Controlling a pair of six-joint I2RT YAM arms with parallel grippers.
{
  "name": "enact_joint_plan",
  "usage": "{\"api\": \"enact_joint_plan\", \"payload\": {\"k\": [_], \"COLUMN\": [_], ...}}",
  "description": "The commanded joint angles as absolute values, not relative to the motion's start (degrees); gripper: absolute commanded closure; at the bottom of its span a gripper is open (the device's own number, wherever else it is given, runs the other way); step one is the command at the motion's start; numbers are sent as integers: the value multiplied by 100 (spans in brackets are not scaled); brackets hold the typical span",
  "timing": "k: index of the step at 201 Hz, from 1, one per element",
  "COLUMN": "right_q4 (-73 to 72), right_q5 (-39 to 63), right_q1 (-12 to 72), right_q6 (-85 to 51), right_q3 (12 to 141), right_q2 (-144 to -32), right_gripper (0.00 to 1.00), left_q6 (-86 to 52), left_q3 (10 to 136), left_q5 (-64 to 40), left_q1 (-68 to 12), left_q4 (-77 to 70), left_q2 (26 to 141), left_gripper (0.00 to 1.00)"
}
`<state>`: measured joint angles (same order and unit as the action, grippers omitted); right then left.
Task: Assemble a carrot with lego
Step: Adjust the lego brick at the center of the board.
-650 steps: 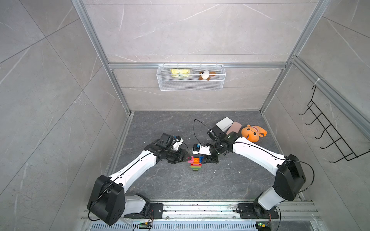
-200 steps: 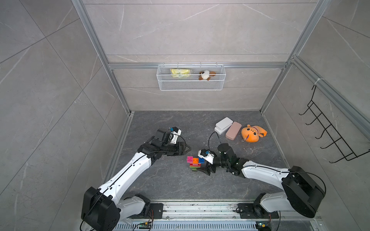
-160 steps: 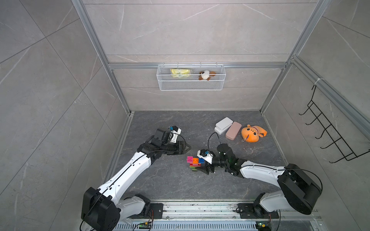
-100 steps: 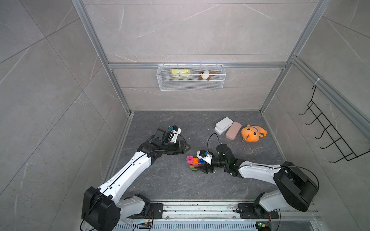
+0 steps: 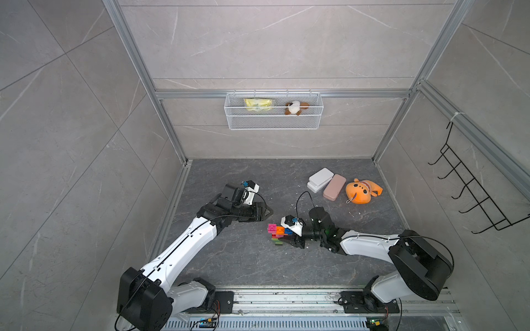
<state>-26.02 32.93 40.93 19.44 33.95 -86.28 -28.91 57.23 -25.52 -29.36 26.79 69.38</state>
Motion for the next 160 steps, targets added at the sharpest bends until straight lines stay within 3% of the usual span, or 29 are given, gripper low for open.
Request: {"api": "enact_joint_plan", "payload": {"k": [1,73,120,160], "right_q4": [-2561,-1999,-575,199], "right_q5": [3420,3601,3965,4802], "right_q1": [4134,4130,4041,3649], "right_q6": [1907,1555,98,-1668], "right_q3": [3441,3611,4369,5116], "right_q2": [-8676,-8348,-8361,-8993], "right_gripper": [55,69,70,69], "left_q6": [-2752,-2716,-2838,-3060], "left_q3": [5897,6109,6284,6132], "left_q5": [-2505,-2260,-1520,-697], "left_q1": [-2962,-2912,-2349,-2172], "left_q4": [2672,2761,2620,2052], "left_q2": [6914,6883,6638,6412], "left_gripper": [36,36,36,36]}}
